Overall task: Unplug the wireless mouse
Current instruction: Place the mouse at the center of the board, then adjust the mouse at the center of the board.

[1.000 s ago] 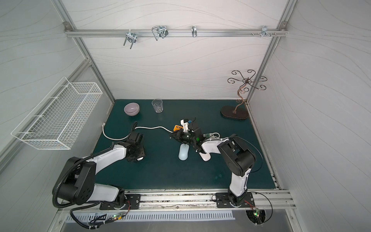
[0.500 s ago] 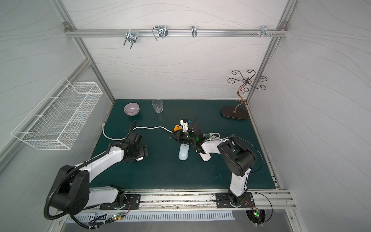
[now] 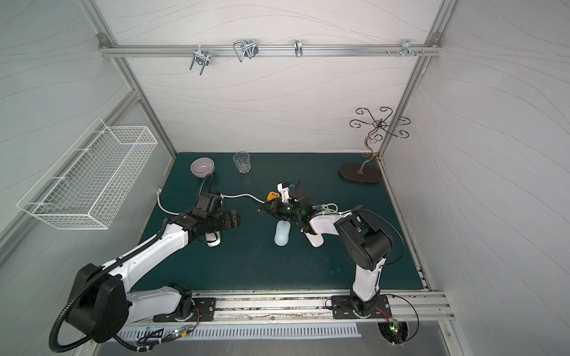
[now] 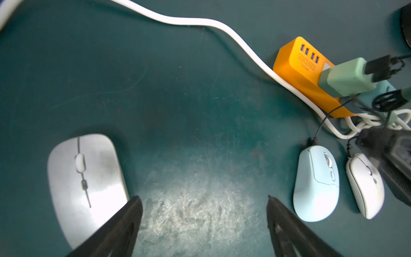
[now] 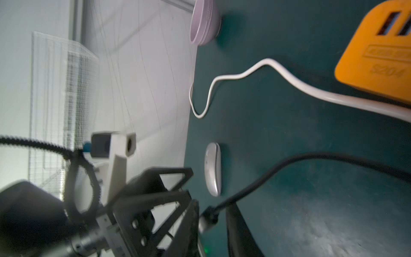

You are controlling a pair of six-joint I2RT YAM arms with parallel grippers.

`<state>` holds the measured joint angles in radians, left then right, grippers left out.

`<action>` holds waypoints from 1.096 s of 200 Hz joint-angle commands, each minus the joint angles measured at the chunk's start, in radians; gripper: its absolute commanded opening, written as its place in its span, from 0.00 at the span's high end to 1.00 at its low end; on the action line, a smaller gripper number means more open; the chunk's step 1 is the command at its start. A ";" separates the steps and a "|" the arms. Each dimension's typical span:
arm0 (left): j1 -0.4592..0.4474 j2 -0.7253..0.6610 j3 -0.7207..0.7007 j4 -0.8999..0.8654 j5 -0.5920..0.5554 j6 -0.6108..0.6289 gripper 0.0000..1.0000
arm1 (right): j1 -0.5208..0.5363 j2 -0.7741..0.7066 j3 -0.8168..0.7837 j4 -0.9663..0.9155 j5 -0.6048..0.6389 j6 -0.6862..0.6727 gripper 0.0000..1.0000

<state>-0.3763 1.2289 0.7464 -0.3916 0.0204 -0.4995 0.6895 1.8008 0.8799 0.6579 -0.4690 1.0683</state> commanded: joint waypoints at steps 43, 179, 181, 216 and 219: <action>-0.006 0.095 -0.029 0.173 0.087 -0.011 0.10 | -0.006 -0.023 0.036 -0.087 0.006 -0.030 0.46; 0.013 0.174 -0.060 0.116 -0.040 -0.119 0.09 | 0.067 -0.392 -0.055 -0.334 0.101 -0.163 0.40; 0.014 0.171 -0.060 0.111 -0.043 -0.118 0.09 | 0.068 -0.397 -0.056 -0.338 0.103 -0.166 0.40; 0.040 0.148 -0.073 0.057 -0.053 -0.116 0.08 | 0.072 -0.463 -0.067 -0.386 0.128 -0.194 0.40; 0.042 0.146 -0.075 0.053 -0.054 -0.117 0.08 | 0.072 -0.468 -0.066 -0.392 0.130 -0.197 0.40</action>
<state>-0.3550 1.4017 0.6800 -0.2890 0.0071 -0.5838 0.7536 1.3750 0.8284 0.3370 -0.3721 0.9165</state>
